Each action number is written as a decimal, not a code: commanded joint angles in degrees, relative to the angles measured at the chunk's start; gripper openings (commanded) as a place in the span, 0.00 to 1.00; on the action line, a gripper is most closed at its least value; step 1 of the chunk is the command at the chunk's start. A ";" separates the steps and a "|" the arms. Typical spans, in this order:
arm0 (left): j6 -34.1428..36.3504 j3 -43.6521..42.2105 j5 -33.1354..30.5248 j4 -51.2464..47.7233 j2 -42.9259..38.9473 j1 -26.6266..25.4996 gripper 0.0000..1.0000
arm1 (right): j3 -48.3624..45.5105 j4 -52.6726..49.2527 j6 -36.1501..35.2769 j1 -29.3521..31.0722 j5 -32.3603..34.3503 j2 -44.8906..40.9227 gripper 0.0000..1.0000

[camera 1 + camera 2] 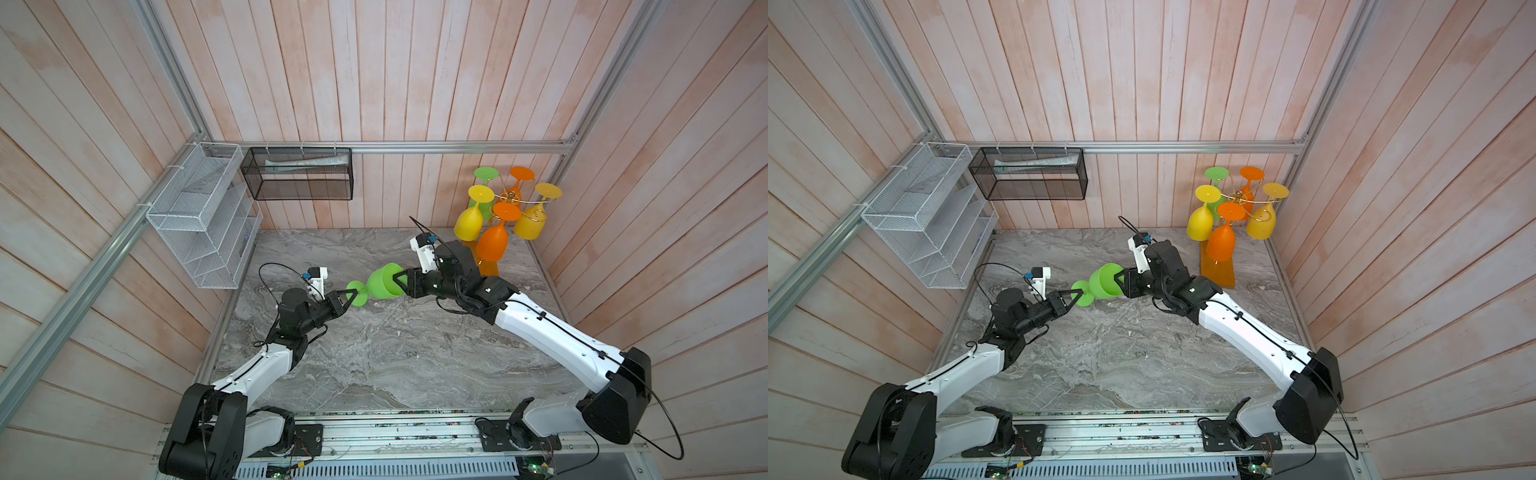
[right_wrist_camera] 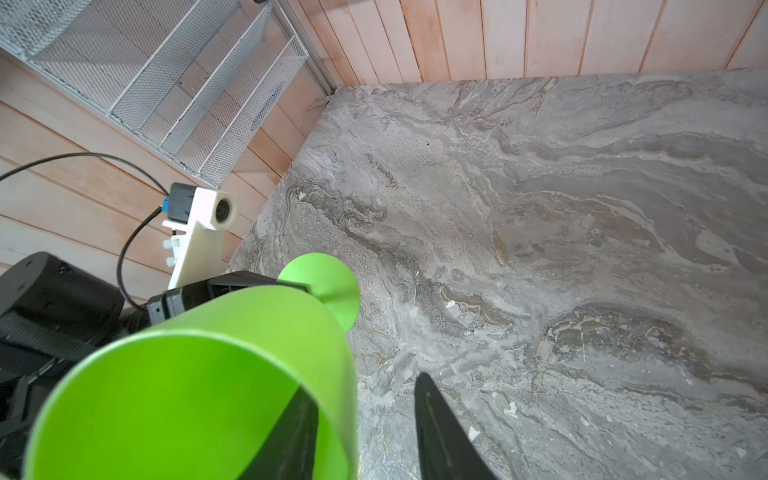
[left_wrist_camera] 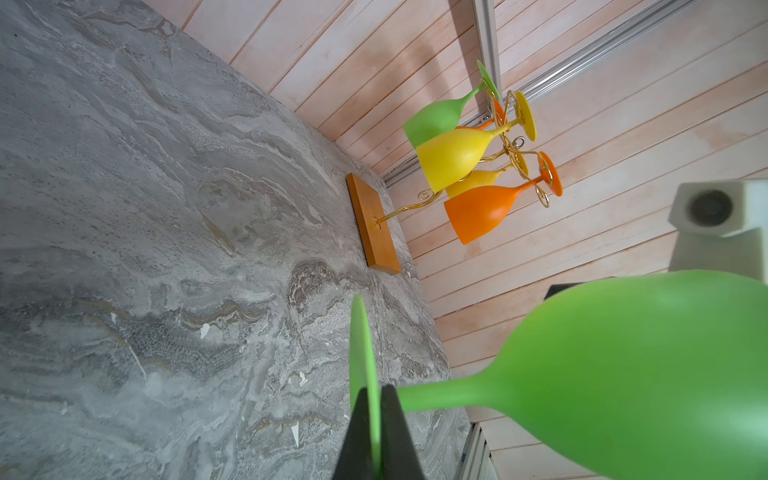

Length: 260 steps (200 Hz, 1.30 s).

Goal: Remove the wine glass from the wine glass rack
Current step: 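Reach the right gripper to the green glass's bowl and close on it, then carry the green glass with the right gripper while the left gripper releases it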

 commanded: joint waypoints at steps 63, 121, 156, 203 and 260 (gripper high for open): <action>2.12 -5.49 -4.11 3.73 -3.62 0.76 0.54 | 8.45 -4.68 -0.62 1.46 1.14 5.52 0.00; 5.93 -7.10 -22.56 -13.20 -13.29 0.94 0.96 | 15.39 -12.01 -3.04 3.53 6.78 10.79 0.00; 3.22 -6.19 -32.09 -26.33 -16.32 2.89 0.96 | 22.80 -17.41 -4.84 5.42 10.29 16.82 0.00; -3.15 -6.41 -40.86 -37.44 -19.11 4.00 0.97 | 40.17 -28.28 -8.04 8.22 13.78 30.26 0.00; -7.53 -6.07 -45.33 -45.65 -17.66 5.70 0.93 | 67.34 -41.95 -11.04 10.95 18.52 48.83 0.00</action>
